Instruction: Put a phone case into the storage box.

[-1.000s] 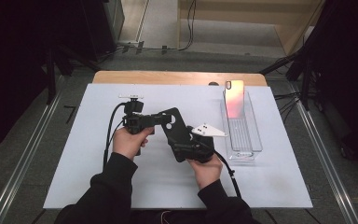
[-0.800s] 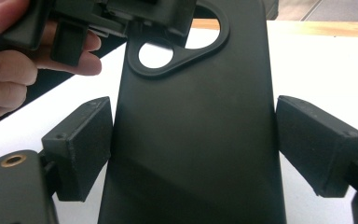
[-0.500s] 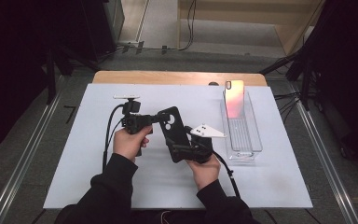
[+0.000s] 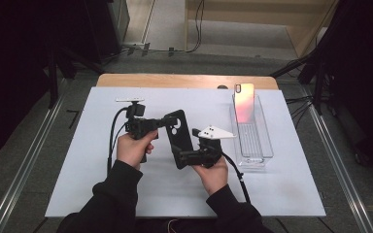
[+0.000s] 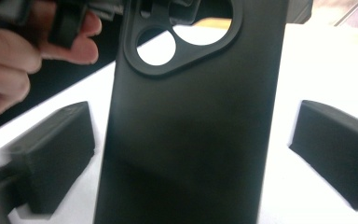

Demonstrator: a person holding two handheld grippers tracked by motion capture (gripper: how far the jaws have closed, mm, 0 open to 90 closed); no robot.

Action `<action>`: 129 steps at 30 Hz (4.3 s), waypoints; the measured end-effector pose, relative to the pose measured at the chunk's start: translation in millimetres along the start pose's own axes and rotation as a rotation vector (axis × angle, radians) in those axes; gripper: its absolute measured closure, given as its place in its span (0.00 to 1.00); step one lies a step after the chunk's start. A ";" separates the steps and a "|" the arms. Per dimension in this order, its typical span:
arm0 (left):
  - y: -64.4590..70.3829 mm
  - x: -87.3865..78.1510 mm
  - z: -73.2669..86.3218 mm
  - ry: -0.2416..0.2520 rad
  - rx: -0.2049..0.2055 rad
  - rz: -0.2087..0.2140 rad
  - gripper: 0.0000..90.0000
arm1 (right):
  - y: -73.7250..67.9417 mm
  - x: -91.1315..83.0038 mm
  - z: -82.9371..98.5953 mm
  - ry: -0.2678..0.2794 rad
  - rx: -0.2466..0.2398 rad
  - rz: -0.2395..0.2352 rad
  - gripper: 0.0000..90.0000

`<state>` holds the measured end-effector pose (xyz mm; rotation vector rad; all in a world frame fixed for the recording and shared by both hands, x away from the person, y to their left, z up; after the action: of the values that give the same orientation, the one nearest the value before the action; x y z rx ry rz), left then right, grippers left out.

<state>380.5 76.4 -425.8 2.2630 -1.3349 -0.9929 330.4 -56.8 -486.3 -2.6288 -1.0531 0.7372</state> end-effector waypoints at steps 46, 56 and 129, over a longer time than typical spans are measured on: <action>34.7 8.1 19.2 0.074 0.430 -0.048 0.87 | 6.2 -28.8 -15.4 -0.113 -0.023 -0.081 0.00; 44.7 18.4 28.7 0.056 0.435 -0.045 0.87 | 10.1 -27.1 -16.4 -0.124 0.000 -0.032 0.00; 4.4 -23.4 57.6 -0.139 0.385 -0.050 0.32 | 23.5 -66.0 -52.9 -0.161 -0.003 -0.063 0.14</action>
<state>329.4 98.0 -454.3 2.5539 -1.6566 -0.9951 331.1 -120.2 -425.5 -2.5603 -1.1736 0.9466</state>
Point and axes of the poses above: each handheld gripper's, and its own axes: x roughly forward along the jaws, z roughly out of its underside, y roughly to its right, the point moved 6 cm from there along x, roughly forward along the jaws, and after that the axes turned 7 degrees about x, right-handed, at the moved point
